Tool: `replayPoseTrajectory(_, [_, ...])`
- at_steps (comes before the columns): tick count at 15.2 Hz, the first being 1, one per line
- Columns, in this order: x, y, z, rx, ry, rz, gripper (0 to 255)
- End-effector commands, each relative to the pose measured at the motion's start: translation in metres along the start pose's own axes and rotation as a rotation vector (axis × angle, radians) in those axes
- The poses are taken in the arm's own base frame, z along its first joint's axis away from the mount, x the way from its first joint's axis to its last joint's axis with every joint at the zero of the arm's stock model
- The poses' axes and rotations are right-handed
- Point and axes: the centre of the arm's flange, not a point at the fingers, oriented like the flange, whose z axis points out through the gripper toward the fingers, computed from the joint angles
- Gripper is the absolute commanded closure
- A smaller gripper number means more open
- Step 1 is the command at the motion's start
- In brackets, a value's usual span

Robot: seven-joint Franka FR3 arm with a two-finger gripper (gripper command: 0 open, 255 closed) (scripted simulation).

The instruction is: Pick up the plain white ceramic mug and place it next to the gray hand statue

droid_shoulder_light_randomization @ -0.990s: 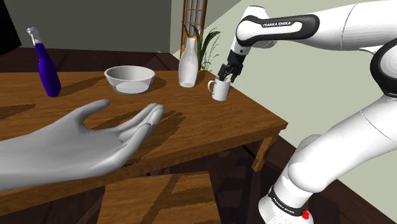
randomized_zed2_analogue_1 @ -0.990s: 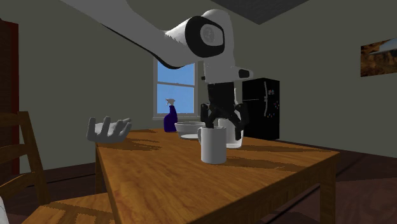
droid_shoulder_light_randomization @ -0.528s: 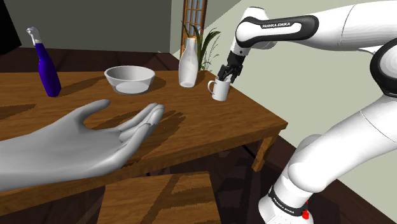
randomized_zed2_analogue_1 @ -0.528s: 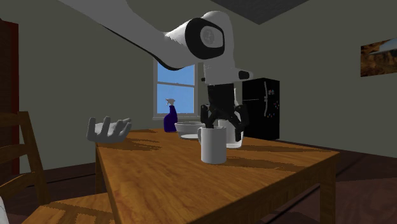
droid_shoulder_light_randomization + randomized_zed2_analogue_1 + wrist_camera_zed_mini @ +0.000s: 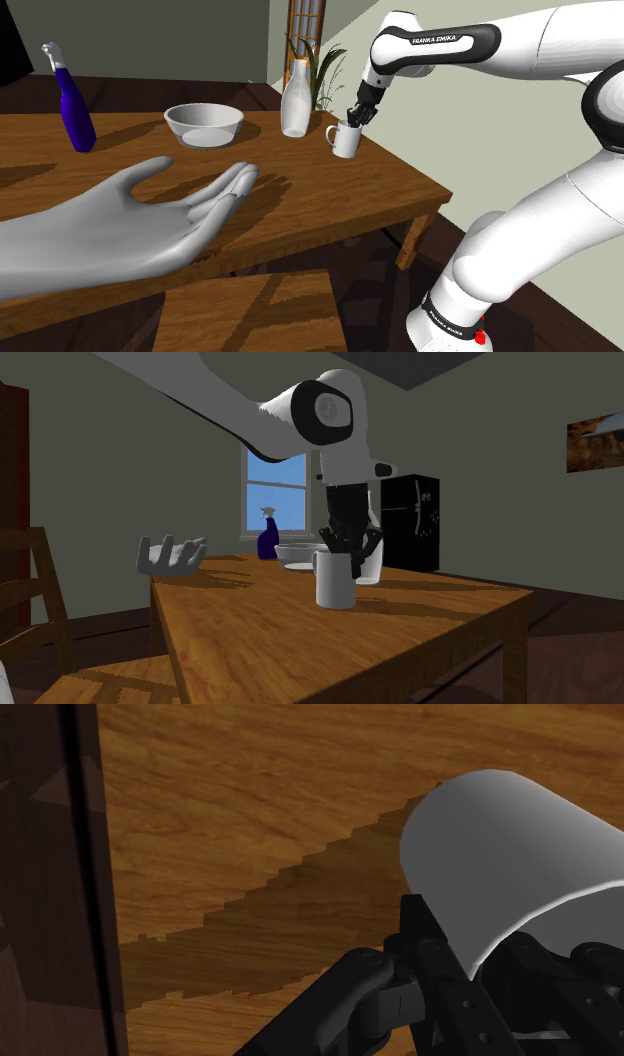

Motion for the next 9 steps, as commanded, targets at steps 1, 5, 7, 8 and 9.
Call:
replayPoseTrajectory(1, [0.0, 0.0, 0.0, 0.0, 0.0, 0.0, 255])
replayPoseTrajectory(5, [0.003, 0.0, -0.016, 0.0, 0.0, 0.0, 255])
replayPoseTrajectory(7, [0.004, -0.001, -0.026, 0.0, 0.0, 0.0, 255])
replayPoseTrajectory(8, [0.005, -0.001, -0.031, 0.0, 0.0, 0.0, 255])
replayPoseTrajectory(9, [0.006, -0.001, -0.036, 0.0, 0.0, 0.0, 255])
